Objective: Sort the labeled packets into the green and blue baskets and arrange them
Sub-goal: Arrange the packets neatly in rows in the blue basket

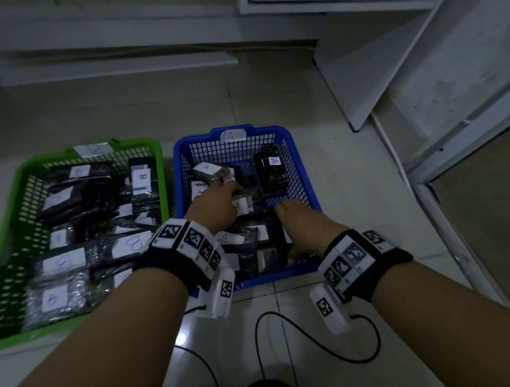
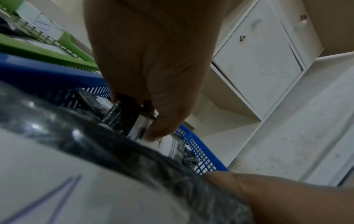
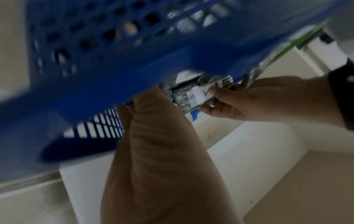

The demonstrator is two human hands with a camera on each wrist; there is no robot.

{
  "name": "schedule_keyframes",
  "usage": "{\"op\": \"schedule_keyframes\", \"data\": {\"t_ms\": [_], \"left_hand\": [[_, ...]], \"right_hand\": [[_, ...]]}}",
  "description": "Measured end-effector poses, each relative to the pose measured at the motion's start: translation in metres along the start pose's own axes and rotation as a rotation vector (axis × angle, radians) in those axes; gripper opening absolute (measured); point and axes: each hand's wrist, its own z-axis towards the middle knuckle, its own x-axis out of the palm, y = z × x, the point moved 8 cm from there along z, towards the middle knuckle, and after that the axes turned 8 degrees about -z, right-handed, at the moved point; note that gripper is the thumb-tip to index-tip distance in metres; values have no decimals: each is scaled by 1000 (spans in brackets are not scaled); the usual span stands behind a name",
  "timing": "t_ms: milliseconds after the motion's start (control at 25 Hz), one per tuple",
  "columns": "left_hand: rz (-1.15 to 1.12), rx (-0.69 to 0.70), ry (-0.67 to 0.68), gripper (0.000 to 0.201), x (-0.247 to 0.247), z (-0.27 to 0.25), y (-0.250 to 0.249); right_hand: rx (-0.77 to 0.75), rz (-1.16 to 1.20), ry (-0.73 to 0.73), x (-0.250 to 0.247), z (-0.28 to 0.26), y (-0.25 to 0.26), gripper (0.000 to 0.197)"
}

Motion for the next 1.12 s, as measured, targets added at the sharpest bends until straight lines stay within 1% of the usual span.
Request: {"op": "schedule_keyframes", "data": {"t_ms": [80, 160, 240, 320, 400, 480, 560, 600, 640, 680, 720, 760, 800, 880, 920, 960, 1000, 1040, 1080, 1120], "left_hand": [[7, -6, 27, 47, 0, -1, 2], [18, -9, 49, 49, -1, -2, 3], [13, -5, 53, 52, -1, -4, 3], [-51, 4, 18, 53, -5, -7, 3], [-172, -4, -51, 46, -12, -11, 4], [-265, -33, -106, 40, -20, -13, 7], [-309, -31, -108, 37, -22, -14, 8], [-319, -20, -95, 35, -22, -15, 7], [-332, -9, -77, 32, -22, -14, 6], [-353, 1, -61, 29, -20, -14, 6], [-367, 14, -61, 25, -20, -13, 7], [-350, 33, -94, 21, -23, -12, 8], [-302, 49, -175, 19, -30, -11, 12], [-174, 43, -385, 20, -49, -10, 23], [-130, 33, -447, 22, -57, -9, 29], [-111, 24, -464, 26, -61, -7, 33], [-107, 13, -447, 32, -63, -3, 36], [-79, 3, -407, 37, -63, 3, 38], [3, -5, -357, 40, -60, 8, 38], [112, -16, -308, 41, -57, 12, 38]], "right_hand": [[9, 32, -34, 0, 2, 2, 108], [2, 84, -31, 3, 2, 1, 108], [-23, 113, -68, 3, 1, -1, 99], [-55, 119, -112, 3, 0, 1, 91], [-59, 172, -118, 5, 0, 1, 92], [-13, 341, -107, -1, 2, -6, 99], [8, 644, -134, -18, 4, -11, 99], [3, 802, -172, -28, 7, -11, 95], [2, 922, -223, -36, 10, -11, 87], [20, 985, -272, -41, 14, -10, 74], [42, 996, -311, -45, 20, -11, 57], [64, 981, -321, -48, 23, -11, 42], [82, 980, -307, -50, 27, -11, 31], [130, 1079, -270, -54, 34, -19, 23], [152, 1170, -263, -57, 37, -24, 22], [163, 1289, -271, -60, 39, -28, 22], [174, 1408, -296, -65, 40, -31, 20], [192, 1508, -333, -69, 42, -33, 14], [217, 1578, -363, -71, 44, -34, 9], [242, 1615, -379, -72, 50, -33, 11]]}}
